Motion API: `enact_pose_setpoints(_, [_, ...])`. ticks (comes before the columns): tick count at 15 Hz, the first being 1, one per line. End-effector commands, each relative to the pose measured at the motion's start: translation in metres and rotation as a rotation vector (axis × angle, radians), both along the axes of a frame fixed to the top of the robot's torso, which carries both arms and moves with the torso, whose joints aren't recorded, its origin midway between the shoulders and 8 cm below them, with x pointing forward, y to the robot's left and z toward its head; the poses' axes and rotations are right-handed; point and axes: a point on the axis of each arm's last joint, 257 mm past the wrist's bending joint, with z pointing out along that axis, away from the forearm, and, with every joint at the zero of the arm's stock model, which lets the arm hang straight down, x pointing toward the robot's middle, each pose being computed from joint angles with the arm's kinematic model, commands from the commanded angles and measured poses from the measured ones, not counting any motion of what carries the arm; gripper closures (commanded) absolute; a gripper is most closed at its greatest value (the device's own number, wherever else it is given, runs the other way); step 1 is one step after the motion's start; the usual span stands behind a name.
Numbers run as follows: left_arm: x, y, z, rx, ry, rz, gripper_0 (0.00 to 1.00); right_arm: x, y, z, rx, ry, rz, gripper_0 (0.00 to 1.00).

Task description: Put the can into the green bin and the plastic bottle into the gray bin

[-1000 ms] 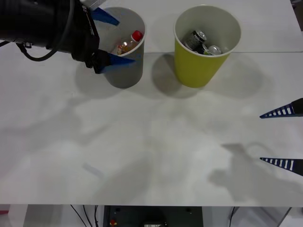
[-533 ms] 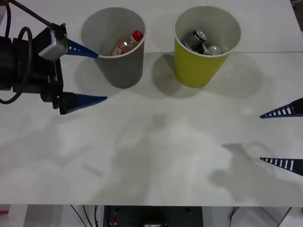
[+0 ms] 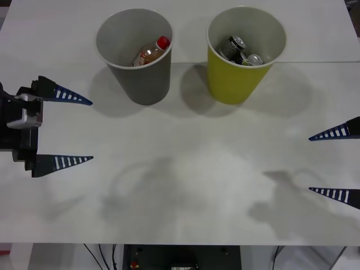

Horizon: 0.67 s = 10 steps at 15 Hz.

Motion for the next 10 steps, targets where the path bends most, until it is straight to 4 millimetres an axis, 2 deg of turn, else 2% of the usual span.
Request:
enact_pose_setpoints(1, [-0.011,0.019,-0.011,0.016,-0.016,-0.003,0.0,0.0,0.0,0.0,0.0,0.0,0.0,0.0])
enact_pose_setpoints(6, [-0.028,0.037,-0.028,0.038,-0.015,-0.01,0.0,0.0,0.0,0.0,0.0,0.0,0.0,0.0])
enact_pose_setpoints(10, [-0.041,0.045,-0.034,0.033,0.009,-0.008,0.0,0.0,0.0,0.0,0.0,0.0,0.0,0.0])
